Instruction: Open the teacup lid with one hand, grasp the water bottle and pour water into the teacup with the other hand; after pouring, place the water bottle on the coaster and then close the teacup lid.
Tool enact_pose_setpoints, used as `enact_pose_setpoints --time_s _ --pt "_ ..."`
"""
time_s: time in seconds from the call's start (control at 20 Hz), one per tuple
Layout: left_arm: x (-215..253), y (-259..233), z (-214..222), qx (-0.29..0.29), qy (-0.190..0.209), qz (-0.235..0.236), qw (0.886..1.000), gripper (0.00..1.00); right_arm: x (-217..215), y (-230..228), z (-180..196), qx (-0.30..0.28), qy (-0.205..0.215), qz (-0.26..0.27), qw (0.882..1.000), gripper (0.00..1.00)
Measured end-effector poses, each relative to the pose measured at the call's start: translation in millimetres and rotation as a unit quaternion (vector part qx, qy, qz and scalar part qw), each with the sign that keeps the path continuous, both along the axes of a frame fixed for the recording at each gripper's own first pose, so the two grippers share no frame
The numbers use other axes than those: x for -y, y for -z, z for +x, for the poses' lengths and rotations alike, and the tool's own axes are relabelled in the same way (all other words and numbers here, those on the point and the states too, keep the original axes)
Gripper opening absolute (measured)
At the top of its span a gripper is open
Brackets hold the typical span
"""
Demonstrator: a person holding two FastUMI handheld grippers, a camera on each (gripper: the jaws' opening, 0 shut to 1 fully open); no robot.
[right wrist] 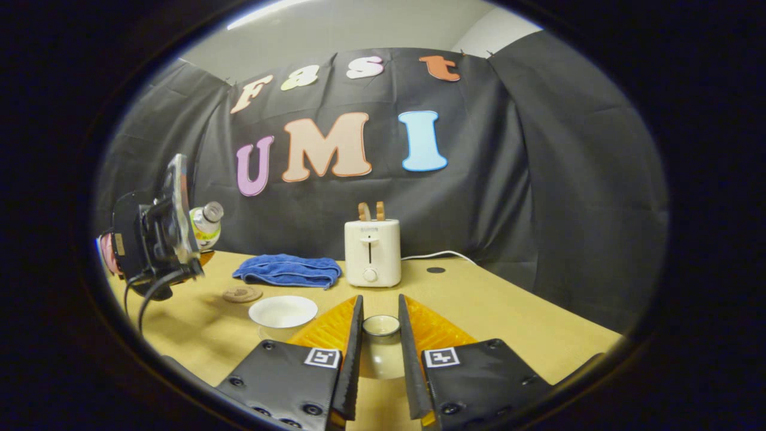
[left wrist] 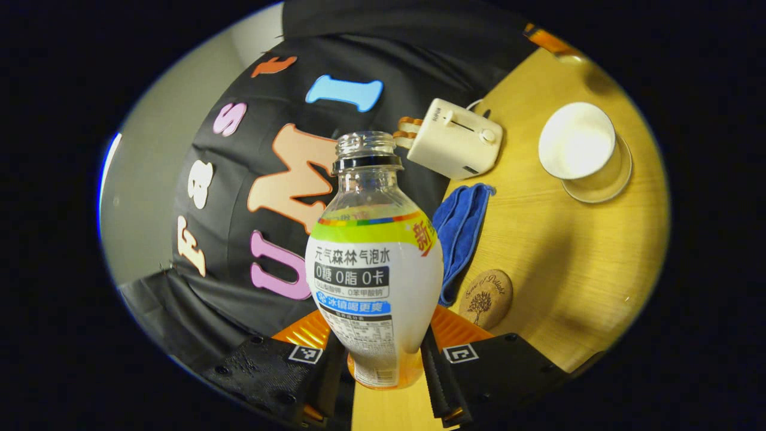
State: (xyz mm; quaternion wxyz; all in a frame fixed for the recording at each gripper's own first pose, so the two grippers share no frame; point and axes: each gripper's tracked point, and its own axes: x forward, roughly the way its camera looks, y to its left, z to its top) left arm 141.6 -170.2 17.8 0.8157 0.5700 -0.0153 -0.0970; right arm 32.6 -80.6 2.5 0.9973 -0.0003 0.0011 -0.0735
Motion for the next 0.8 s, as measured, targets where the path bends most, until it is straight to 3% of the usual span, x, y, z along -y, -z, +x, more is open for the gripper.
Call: enact_pose_setpoints --time_s 0.35,0.8 --pt "12 4 1 0.008 0.020 0.118 0.993 0.58 1 0 2 0.000 -0.003 0.000 1.000 0.38" --pt "24 3 10 0.022 0.035 0.198 0.979 0.58 1 1 2 0.000 -0.003 0.000 1.000 0.38"
